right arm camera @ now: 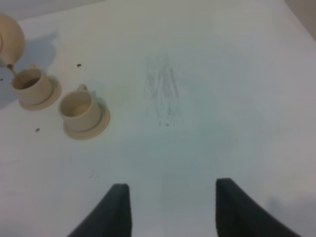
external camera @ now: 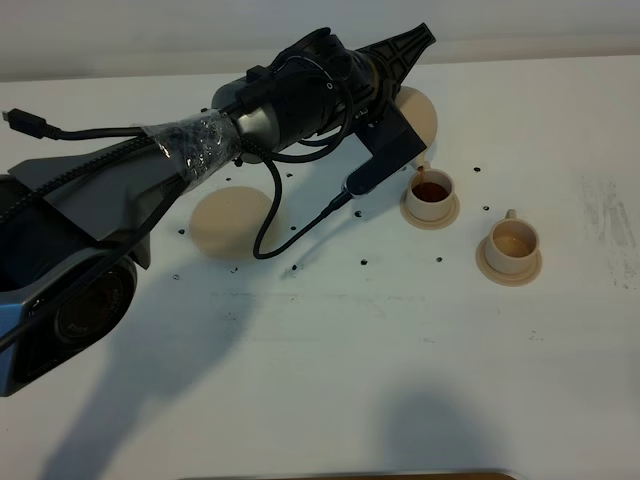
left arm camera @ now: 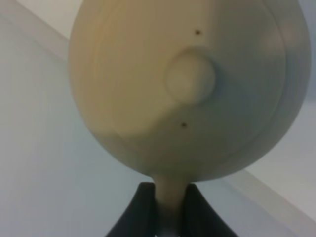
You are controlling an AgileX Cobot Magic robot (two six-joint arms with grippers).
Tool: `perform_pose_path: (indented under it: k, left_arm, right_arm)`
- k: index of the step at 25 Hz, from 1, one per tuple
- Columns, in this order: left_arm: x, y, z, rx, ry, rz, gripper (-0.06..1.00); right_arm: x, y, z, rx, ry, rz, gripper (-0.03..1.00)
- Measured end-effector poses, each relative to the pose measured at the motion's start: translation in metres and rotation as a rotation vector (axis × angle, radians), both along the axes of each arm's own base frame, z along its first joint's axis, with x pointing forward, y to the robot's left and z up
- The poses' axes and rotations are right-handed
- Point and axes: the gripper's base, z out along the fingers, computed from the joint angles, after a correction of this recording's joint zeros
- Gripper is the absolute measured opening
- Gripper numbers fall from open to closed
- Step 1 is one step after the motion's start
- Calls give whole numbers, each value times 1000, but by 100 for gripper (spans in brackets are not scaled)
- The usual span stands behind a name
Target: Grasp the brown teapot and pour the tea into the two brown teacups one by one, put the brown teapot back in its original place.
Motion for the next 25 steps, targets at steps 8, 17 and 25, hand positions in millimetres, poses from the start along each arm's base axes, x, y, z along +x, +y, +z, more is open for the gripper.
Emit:
perform_pose_path:
  k: [8,17,25]
  left_arm:
    - [0,-1,0,15,-11,-23,8]
    - [-2,-4,0,18,-9,-38,8]
    - [-3,-6,1,11,-17,-47,8]
  right_arm:
    - [0,0,0,0,0,0,41]
    - [0,0,0,0,0,0,41]
    - [0,0,0,0,0,0,41]
